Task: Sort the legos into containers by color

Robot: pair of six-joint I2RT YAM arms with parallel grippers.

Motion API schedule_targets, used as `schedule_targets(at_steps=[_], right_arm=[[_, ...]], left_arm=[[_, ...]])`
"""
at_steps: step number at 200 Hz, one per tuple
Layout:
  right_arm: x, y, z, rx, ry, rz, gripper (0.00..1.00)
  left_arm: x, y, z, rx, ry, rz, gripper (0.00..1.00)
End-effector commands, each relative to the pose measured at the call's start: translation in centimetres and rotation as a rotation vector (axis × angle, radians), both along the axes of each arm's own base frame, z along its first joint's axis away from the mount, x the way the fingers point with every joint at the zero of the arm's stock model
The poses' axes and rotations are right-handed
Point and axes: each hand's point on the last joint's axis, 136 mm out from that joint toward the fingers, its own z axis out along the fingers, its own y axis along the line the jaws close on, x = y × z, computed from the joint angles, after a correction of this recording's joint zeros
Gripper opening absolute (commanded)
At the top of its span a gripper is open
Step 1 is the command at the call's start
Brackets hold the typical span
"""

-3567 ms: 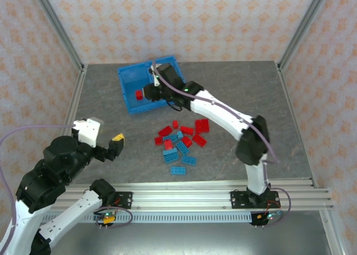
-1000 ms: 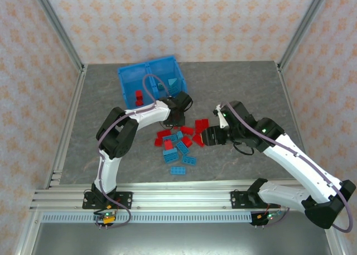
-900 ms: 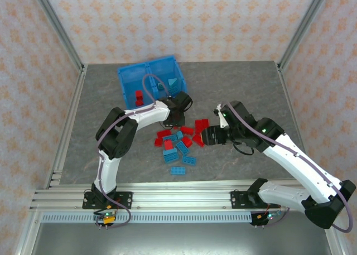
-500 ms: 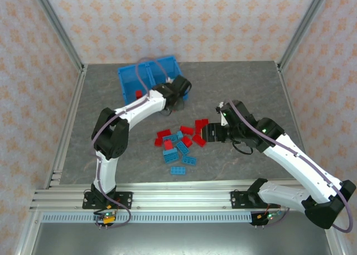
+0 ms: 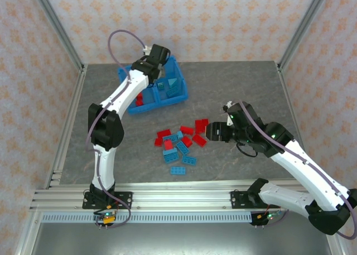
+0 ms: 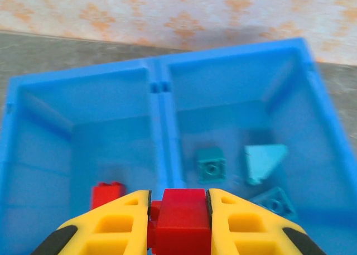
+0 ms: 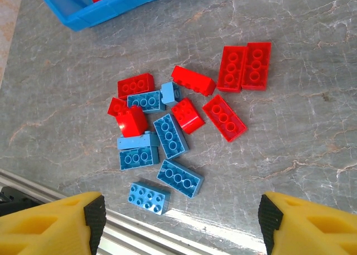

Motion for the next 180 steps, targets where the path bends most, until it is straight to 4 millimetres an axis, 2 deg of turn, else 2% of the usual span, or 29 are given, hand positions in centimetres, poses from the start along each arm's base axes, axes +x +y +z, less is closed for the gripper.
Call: schedule_targets(at_steps=[1,24,62,95,105,122,142,165,180], right_arm=[[0.1,-0.6,0.0,-0.006,-0.004,-0.038,0.74],[0.1,-0.4,0.1,0.013,-0.001,-0.043,0.74],[-0.2,-0.5,-0.1,0.015,0.016,-0.047,0.74],[-0.3,-0.6,0.2,0.022,0.012,-0.052,0.74],[-0.3,-0.6,0.2,0.025,0.013,-0.054,0.74],[-0.3,-0.5,0.1,0.024,0.015,-0.054,0.74],[-0.2,-0.7,-0.3,0.013,0.016,-0.059,0.74],[0.5,-1.3,-1.1,-0.016,-0.002,-0.101,0.75],[1.4,-2.3,-2.4,-0.063,-0.015,-0.174,0.77]], left_arm=[[0.9,5.0,-0.2,0.049,0.01,0.104,0.03],[1.7,7.0,-3.2,-0.031,0.071,0.14,0.03],[2.2,7.8,-7.7,-0.077,0.182,0.143,0.08],[2.2,7.7,-9.3,-0.091,0.214,0.133,0.35],[2.2,7.5,-9.1,-0.098,0.211,0.128,0.41],[2.2,7.4,-8.2,-0.105,0.195,0.123,0.43],[1.8,7.4,-6.1,-0.116,0.161,0.114,0.46],[0.6,6.6,-2.0,-0.177,0.095,0.075,0.46],[-0.9,5.0,0.9,-0.264,0.027,0.004,0.46]])
